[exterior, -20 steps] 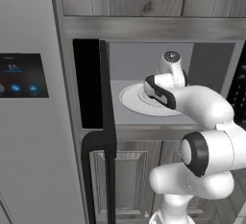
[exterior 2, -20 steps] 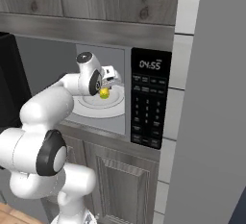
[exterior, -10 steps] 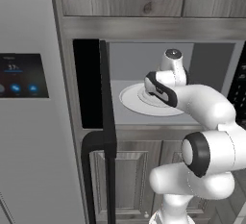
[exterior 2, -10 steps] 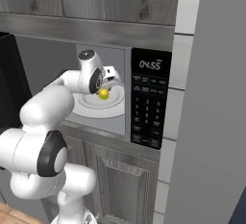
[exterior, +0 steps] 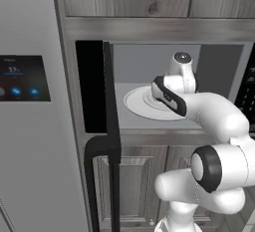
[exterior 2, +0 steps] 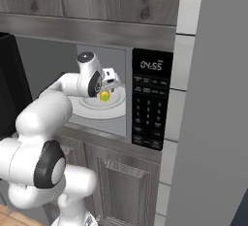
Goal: Pick the corn from the counter and place it in the microwave.
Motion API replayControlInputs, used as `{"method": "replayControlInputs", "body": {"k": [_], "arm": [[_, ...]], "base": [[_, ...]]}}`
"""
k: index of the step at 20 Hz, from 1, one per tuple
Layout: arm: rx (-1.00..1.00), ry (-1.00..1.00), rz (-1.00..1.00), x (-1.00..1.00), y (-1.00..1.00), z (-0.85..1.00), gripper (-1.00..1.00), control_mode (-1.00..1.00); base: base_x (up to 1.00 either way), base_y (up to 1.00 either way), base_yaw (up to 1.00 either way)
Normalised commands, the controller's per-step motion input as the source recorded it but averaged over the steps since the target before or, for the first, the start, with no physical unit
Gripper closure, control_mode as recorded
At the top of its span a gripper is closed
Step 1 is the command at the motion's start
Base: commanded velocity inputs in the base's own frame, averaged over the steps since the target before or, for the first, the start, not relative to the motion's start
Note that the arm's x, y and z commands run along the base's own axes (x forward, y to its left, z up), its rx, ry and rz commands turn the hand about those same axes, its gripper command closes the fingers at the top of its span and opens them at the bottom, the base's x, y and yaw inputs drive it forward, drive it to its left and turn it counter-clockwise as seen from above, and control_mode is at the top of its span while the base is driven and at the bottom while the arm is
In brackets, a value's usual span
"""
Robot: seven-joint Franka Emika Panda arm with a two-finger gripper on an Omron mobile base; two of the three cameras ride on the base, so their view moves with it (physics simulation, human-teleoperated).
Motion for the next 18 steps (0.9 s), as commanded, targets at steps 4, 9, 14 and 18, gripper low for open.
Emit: {"method": "replayControlInputs", "body": {"k": [4, 9, 14, 18], "arm": [[0.01, -0.07, 0.00, -0.72, 0.00, 0.00, -1.00, -1.00], [0.02, -0.09, 0.00, -0.95, 0.00, 0.02, -1.00, -1.00], [0.08, -0.10, -0.01, -1.00, -0.01, 0.17, -1.00, -1.00], [0.15, -0.10, -0.02, -1.00, 0.00, 0.33, -1.00, -1.00]], "base": [[0.00, 0.00, 0.00], [0.00, 0.00, 0.00], [0.00, 0.00, 0.00], [0.00, 0.00, 0.00]]}}
